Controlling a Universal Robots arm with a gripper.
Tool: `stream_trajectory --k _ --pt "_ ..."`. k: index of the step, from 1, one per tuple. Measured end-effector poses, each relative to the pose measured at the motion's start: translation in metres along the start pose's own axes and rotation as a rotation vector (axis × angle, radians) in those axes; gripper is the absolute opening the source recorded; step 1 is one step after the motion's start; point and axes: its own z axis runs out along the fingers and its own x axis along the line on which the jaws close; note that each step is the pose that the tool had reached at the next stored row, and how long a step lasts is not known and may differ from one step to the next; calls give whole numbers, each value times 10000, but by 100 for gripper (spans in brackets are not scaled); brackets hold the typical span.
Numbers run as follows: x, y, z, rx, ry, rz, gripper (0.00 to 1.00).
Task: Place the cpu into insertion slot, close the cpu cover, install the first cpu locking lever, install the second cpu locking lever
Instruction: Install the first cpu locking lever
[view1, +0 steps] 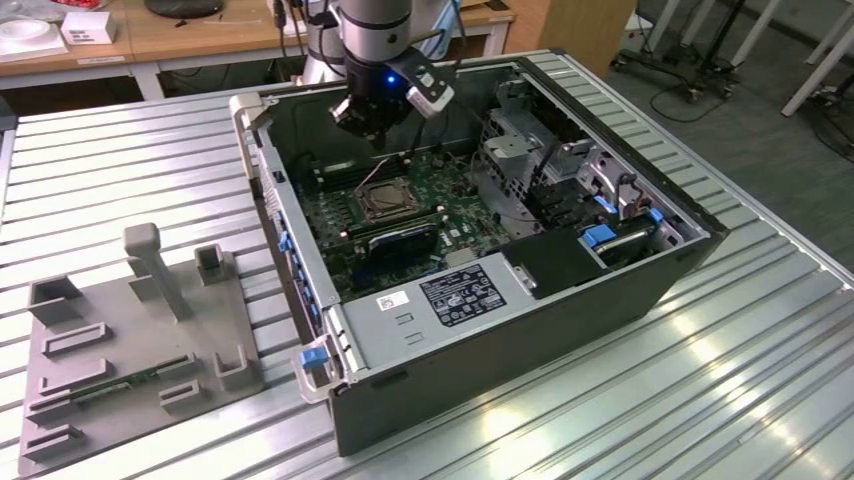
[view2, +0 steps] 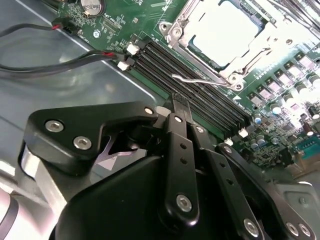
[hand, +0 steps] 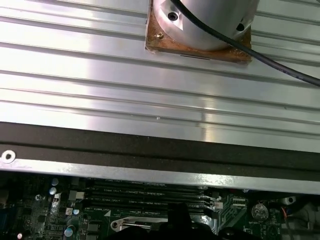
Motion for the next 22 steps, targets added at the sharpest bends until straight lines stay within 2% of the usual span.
stream_trajectory --k 6,13,17,22 --pt "50 -13 20 6 -82 -20 11" --pt "67 -111 78 6 -109 -24 11" --pt "76 -127 136 10 -144 -33 11" --pt "81 -126 169 12 -145 -33 11"
